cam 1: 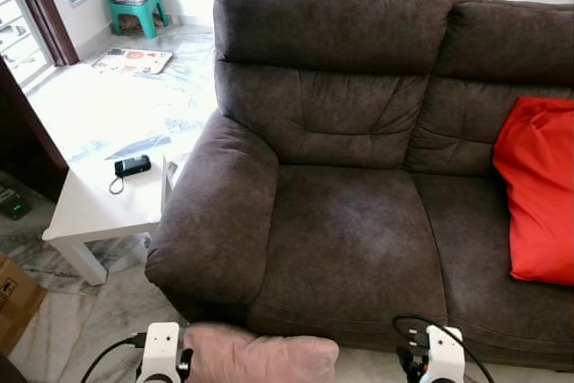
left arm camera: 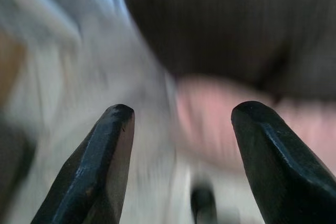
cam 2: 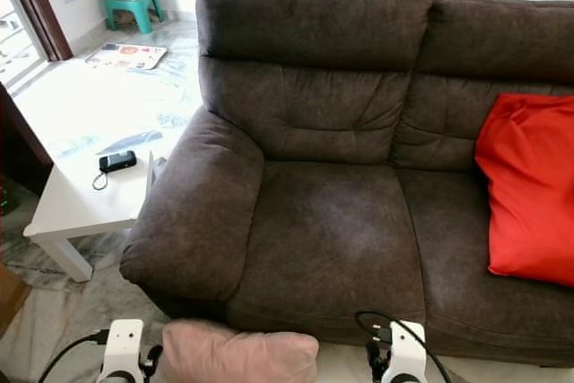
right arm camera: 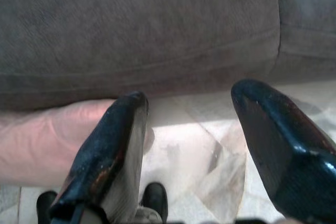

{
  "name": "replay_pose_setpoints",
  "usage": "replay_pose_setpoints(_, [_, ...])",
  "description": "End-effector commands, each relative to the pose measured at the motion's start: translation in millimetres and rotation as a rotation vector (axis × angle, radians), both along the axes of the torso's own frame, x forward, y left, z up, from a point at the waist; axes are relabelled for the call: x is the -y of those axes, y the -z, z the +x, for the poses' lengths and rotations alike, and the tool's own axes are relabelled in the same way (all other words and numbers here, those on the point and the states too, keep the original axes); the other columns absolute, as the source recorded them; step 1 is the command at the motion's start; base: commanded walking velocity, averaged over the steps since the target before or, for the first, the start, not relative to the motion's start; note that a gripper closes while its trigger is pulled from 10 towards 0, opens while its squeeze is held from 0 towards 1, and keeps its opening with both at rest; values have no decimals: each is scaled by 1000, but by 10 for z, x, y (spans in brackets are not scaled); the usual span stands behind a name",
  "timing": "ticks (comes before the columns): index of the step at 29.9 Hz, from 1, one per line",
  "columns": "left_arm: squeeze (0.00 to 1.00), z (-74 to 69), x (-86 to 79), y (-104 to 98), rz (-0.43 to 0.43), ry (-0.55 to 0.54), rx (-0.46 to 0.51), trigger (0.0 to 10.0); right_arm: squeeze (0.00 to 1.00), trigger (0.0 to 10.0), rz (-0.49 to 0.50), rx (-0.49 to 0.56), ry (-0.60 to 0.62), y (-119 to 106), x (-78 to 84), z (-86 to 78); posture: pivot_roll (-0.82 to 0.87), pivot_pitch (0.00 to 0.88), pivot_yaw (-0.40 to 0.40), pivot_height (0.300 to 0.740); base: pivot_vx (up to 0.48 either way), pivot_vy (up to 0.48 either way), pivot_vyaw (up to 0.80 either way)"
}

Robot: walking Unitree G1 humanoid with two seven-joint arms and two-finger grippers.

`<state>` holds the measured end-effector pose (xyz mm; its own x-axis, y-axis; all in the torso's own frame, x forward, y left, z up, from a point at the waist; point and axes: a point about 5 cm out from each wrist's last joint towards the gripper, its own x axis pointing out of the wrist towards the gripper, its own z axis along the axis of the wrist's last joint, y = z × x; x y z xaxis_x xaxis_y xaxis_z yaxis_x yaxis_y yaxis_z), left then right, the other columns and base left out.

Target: Move the pillow to the sofa from floor

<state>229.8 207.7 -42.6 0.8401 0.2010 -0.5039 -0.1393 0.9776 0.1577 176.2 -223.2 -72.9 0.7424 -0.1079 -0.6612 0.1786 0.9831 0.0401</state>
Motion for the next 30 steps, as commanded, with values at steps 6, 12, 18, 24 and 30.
replay_pose_setpoints(6, [0,526,-184,-636,102,-27,356,10000,0,10000,-150,440,-29,-783,179,907,-30,0,-14,739,0,0,0])
replay_pose_setpoints(12, [0,691,-25,-900,132,80,505,10000,0,10000,-127,645,-83,-1050,136,1031,-34,0,-6,739,0,0,0])
replay_pose_setpoints(18, [0,611,154,-1146,166,142,679,10000,0,10000,-119,847,-107,-1306,-94,1051,-18,0,-9,739,0,0,0])
replay_pose_setpoints(24, [0,459,131,-1305,202,105,754,10000,0,10000,-124,911,-115,-1409,-124,931,-3,0,-18,739,0,0,0])
replay_pose_setpoints(30, [0,407,109,-1385,209,96,749,10000,0,10000,-134,902,-103,-1447,-65,835,0,0,-20,739,0,0,0])
